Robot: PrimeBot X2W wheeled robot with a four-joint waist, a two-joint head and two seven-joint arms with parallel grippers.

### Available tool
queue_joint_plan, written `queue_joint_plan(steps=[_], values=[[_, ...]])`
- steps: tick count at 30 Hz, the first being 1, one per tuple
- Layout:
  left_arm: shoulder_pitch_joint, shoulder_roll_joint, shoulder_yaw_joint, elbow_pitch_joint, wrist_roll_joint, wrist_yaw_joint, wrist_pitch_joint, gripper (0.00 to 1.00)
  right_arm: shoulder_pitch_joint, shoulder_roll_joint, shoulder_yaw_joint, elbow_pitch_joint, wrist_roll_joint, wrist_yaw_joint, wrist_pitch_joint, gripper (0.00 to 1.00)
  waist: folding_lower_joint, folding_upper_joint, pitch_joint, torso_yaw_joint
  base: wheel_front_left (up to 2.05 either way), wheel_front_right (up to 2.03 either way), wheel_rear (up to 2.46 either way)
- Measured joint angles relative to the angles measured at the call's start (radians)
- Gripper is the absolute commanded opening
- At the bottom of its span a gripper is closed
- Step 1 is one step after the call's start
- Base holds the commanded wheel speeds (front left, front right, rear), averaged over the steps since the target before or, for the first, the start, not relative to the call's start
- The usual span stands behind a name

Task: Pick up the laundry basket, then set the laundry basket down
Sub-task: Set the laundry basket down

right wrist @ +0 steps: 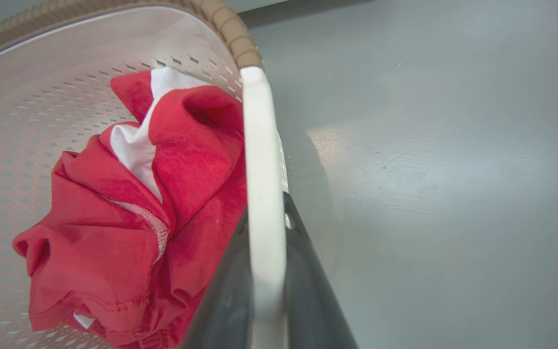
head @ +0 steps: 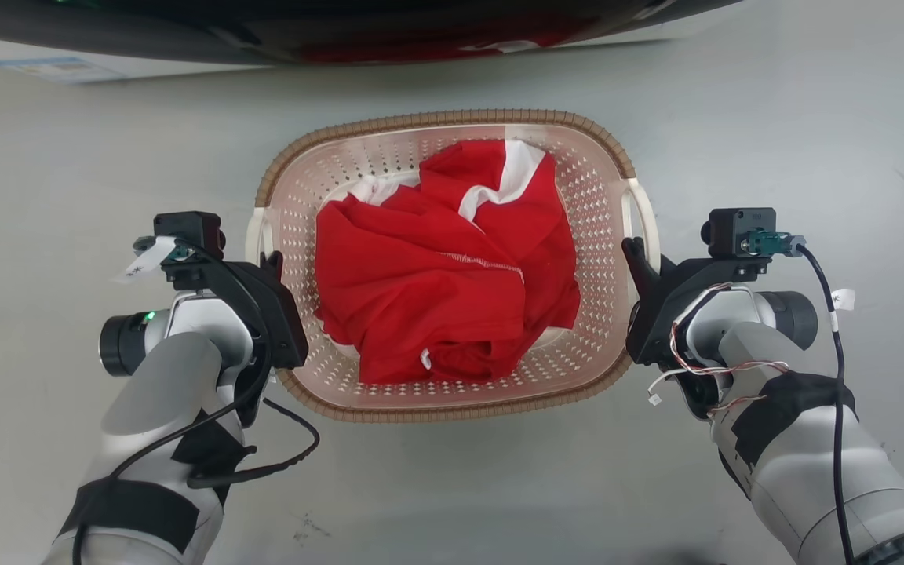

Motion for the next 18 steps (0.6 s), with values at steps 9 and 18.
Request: queue_joint_plan(steps=[9,18], values=[[-0.022,-0.003,-0.005,0.011,0.013,0.022,-0.059,0.00,-0.022,-0.001,0.018,0.007,-0.035,-0.013,-0.056,0.00,-0.0002,-0.0002,0.052,0.008,0.00,0.00,0.00],[-0.042,-0.011,-0.008,0.023,0.015,0.028,-0.102,0.00,-0.044,-0.005,0.027,0.024,-0.044,-0.017,-0.094,0.00,-0.0002,-0.0002,0.075,0.012,0.00,0.00,0.00]])
